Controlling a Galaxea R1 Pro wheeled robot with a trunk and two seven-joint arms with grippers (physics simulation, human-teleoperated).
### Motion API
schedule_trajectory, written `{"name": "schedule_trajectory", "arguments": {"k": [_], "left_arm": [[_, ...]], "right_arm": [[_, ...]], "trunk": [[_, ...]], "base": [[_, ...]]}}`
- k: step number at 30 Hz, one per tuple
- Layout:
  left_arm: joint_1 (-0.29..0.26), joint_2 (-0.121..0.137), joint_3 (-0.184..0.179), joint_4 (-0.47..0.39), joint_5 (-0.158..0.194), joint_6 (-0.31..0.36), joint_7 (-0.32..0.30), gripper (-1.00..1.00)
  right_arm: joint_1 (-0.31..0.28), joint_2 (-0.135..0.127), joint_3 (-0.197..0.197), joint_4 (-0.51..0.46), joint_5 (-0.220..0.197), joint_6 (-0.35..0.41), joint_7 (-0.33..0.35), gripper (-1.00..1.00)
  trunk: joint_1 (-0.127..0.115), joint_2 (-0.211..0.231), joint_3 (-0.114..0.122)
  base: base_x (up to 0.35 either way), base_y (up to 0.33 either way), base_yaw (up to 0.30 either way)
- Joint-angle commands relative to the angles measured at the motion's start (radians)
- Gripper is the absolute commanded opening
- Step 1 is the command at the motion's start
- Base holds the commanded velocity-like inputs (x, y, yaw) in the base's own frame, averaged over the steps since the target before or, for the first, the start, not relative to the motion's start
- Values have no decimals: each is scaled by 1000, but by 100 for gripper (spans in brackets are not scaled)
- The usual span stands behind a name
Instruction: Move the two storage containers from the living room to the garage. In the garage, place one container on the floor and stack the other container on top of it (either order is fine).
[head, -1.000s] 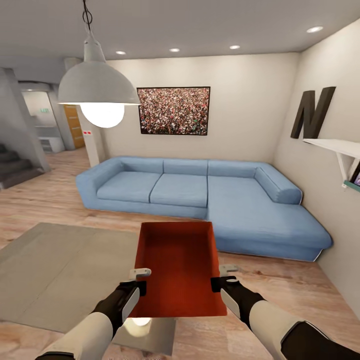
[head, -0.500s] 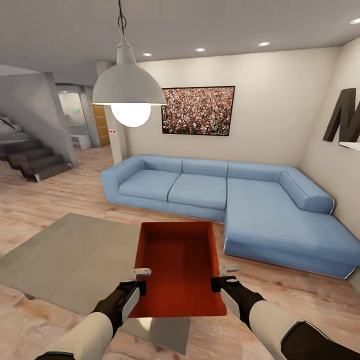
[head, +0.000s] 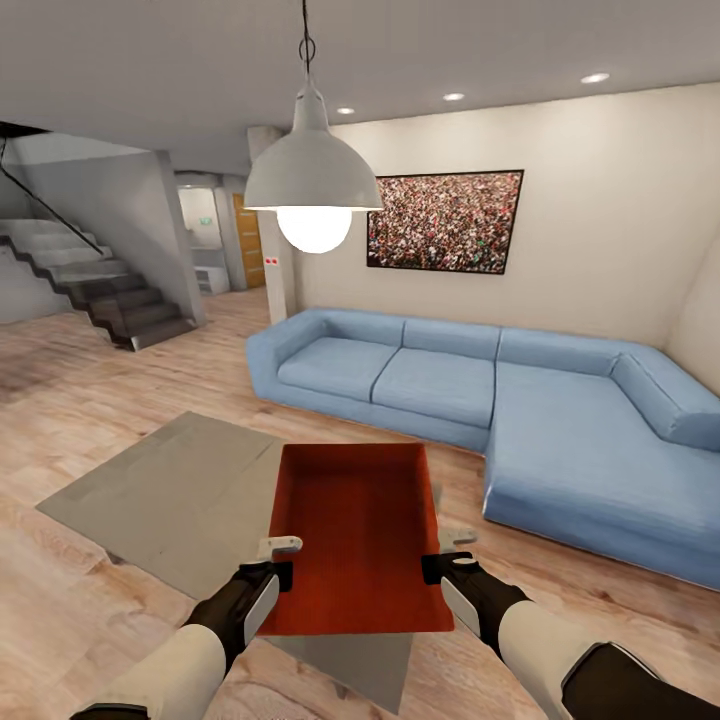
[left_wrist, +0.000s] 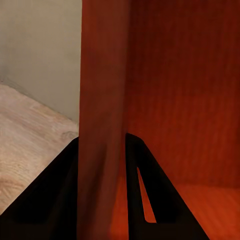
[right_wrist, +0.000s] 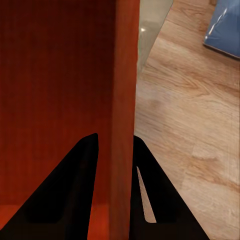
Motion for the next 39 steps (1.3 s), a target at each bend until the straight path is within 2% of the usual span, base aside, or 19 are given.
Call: {"name": "schedule_trajectory", "arguments": {"k": [1,39], "left_arm": [[0,5,7,1,-7,9,9,-100],[0,5,8,1,-7,9,9,-100]], "right_arm": [[-1,-7,-13,-4,20,-24,-7,-100],[-1,-7,-13,-4,20,-25,-7,-100]], "trunk": [[1,-2,-2],[1,-2,-2]], "base": [[0,0,274],[0,0,274]]}}
